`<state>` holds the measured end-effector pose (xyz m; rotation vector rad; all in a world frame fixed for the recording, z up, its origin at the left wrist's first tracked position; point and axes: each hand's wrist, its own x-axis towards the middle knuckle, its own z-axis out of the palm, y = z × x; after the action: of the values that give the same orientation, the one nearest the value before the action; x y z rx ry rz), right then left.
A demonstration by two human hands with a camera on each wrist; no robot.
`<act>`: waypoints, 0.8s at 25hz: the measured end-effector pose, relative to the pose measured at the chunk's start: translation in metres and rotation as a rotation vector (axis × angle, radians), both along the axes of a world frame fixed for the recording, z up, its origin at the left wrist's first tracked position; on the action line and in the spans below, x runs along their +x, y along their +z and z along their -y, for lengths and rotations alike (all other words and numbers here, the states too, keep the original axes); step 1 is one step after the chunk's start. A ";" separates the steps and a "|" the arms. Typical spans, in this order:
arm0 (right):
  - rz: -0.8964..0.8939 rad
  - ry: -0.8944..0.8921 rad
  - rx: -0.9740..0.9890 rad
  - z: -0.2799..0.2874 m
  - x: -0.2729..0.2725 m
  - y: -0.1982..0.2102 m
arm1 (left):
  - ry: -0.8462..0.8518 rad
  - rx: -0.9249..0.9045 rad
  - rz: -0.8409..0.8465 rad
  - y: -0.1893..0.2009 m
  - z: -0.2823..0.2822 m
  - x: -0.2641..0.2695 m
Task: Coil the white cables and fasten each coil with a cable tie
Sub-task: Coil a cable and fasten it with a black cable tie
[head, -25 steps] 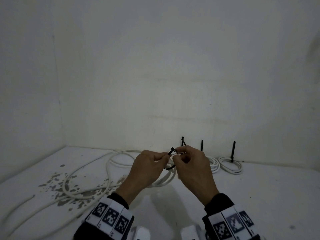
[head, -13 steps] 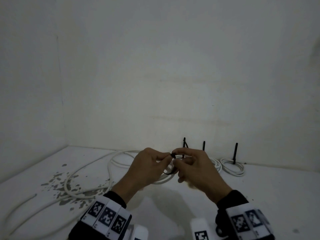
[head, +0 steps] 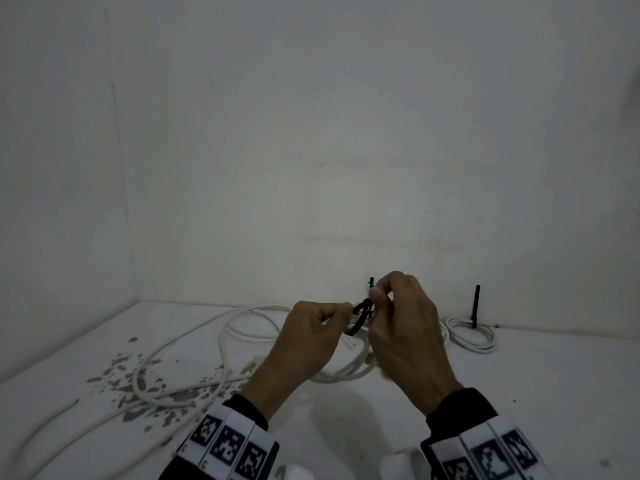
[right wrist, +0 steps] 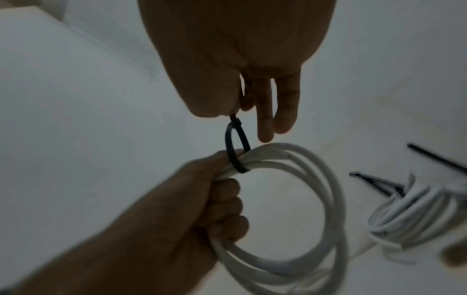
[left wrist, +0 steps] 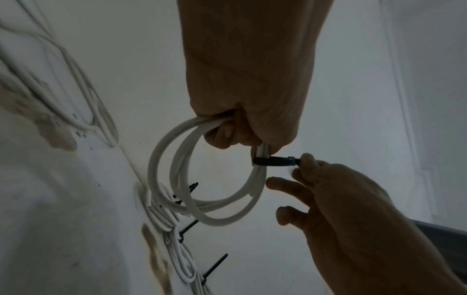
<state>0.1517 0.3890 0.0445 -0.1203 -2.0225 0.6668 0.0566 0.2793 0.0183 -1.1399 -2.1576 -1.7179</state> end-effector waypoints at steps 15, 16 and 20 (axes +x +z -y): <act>-0.068 0.235 -0.194 0.035 0.007 0.007 | 0.189 0.053 -0.033 -0.006 0.000 -0.015; -0.021 0.269 -0.150 0.041 0.008 0.007 | 0.176 0.067 -0.023 -0.005 0.002 -0.017; 0.144 0.347 -0.009 0.055 0.004 -0.008 | 0.149 0.154 -0.017 -0.001 0.013 -0.011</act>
<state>0.1561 0.3338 0.0365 0.1873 -2.2023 0.9051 0.0452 0.2663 0.0176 -0.9273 -2.0042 -1.7661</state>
